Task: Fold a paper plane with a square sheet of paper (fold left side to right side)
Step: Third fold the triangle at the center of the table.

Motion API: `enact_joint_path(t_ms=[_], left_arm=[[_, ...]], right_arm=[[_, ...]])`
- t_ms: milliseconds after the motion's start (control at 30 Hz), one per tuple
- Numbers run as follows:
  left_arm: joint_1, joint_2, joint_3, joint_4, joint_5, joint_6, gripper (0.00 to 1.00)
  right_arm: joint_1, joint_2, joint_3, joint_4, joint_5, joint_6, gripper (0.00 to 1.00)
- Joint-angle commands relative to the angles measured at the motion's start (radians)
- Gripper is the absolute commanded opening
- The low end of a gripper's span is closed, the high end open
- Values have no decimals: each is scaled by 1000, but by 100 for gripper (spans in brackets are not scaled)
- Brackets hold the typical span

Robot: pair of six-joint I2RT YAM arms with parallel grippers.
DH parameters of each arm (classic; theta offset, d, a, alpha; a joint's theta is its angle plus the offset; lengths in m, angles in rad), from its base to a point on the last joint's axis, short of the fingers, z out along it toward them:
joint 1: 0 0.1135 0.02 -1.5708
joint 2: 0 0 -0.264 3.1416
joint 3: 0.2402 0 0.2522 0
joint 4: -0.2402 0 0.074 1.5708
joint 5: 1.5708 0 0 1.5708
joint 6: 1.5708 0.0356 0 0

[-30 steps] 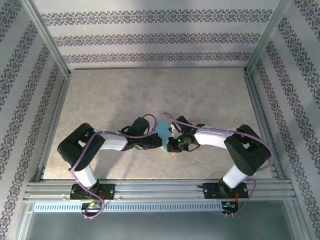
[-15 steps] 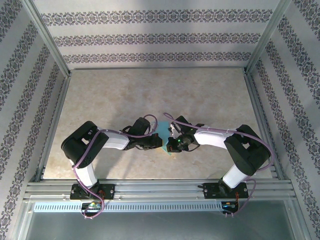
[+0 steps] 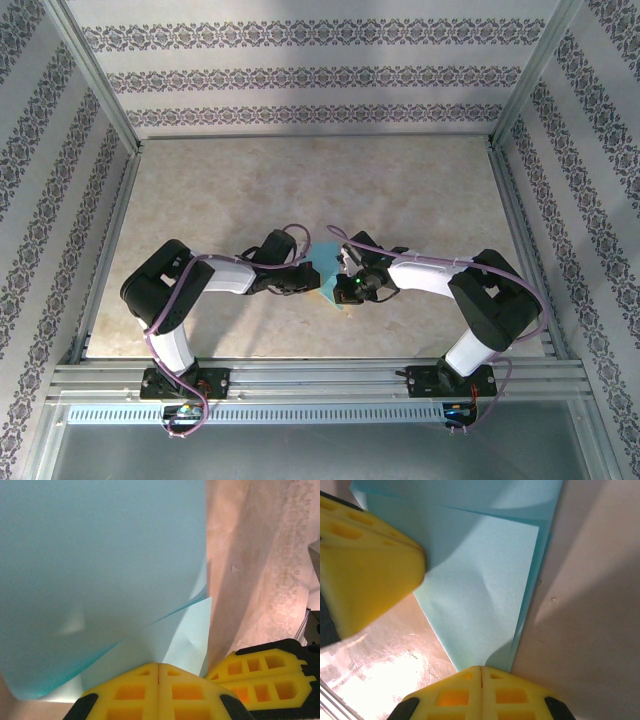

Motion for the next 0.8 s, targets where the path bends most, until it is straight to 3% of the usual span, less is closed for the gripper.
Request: enact_joint_path(t_ms=[0, 333, 600, 767], left_arm=[[78, -5, -37, -33, -92, 46, 0], [170, -35, -23, -73, -88, 98, 0], [172, -158, -3, -176, -124, 137, 0], [153, -248, -37, -164, -90, 127, 0]], right_arm=[[2, 38, -29, -141, 140, -22, 0], [2, 35, -30, -141, 138, -21, 0], [-1, 22, -42, -85, 110, 5, 0], [-3, 17, -42, -77, 108, 8, 0]])
